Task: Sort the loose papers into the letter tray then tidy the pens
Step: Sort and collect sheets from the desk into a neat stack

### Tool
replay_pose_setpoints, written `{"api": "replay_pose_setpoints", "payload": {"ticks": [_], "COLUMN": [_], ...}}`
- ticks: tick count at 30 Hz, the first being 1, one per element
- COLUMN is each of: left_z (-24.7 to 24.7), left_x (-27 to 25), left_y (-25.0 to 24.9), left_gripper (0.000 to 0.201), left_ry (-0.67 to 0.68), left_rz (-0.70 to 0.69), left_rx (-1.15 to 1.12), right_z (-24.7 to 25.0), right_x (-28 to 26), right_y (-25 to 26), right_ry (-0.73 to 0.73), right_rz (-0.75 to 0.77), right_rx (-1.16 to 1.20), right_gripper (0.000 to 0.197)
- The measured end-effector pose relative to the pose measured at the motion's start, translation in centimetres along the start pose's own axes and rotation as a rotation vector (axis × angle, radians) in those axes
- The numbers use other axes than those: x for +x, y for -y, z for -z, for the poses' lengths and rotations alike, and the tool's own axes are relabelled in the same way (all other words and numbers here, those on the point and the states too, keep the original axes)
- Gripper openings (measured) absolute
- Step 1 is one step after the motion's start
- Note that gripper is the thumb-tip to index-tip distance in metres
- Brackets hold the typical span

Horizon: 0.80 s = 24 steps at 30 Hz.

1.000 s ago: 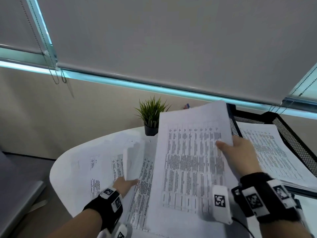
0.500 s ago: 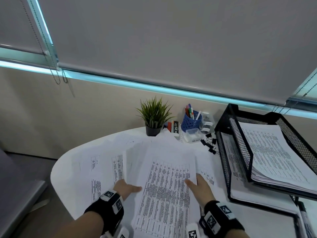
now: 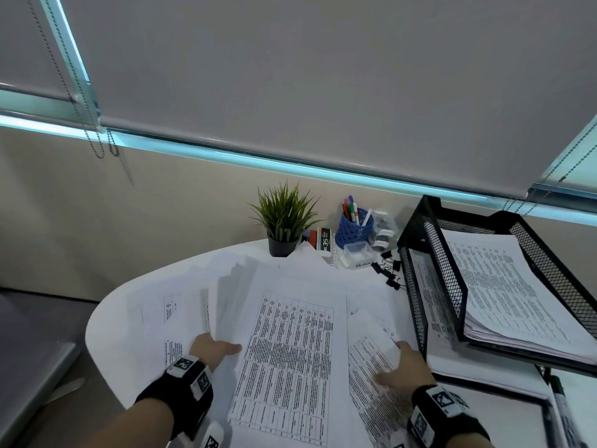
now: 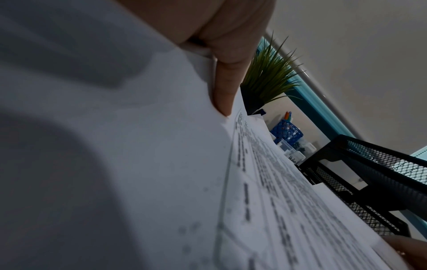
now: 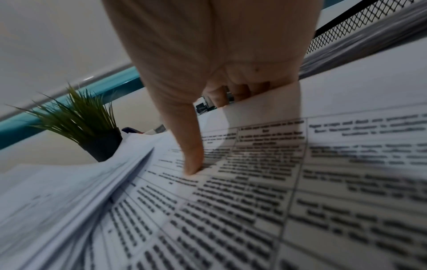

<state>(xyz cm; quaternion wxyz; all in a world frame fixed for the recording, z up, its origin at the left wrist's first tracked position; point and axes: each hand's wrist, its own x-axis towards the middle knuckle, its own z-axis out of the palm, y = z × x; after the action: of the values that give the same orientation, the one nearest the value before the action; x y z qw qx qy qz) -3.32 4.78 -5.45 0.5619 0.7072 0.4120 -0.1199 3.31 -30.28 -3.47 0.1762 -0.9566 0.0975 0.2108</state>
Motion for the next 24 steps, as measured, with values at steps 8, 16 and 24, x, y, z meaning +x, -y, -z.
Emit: {"api": "replay_pose_setpoints", "payload": {"ticks": [8, 16, 24], "left_z": [0.0, -0.3, -1.7], "left_x": [0.0, -0.5, -1.5], "left_y": [-0.1, -0.2, -0.4], "left_gripper": [0.051, 0.053, 0.044], "left_ry": [0.007, 0.014, 0.062], "left_rz": [0.007, 0.011, -0.005], "left_rx": [0.044, 0.014, 0.024], "right_z": [5.3, 12.7, 14.9], "right_x": [-2.0, -5.6, -6.2], "right_y": [2.2, 5.7, 6.3], "right_ry": [-0.219, -0.542, -0.708], "right_rz": [0.07, 0.171, 0.22], "right_rx": [-0.174, -0.154, 0.261], "right_gripper": [0.016, 0.017, 0.014]}}
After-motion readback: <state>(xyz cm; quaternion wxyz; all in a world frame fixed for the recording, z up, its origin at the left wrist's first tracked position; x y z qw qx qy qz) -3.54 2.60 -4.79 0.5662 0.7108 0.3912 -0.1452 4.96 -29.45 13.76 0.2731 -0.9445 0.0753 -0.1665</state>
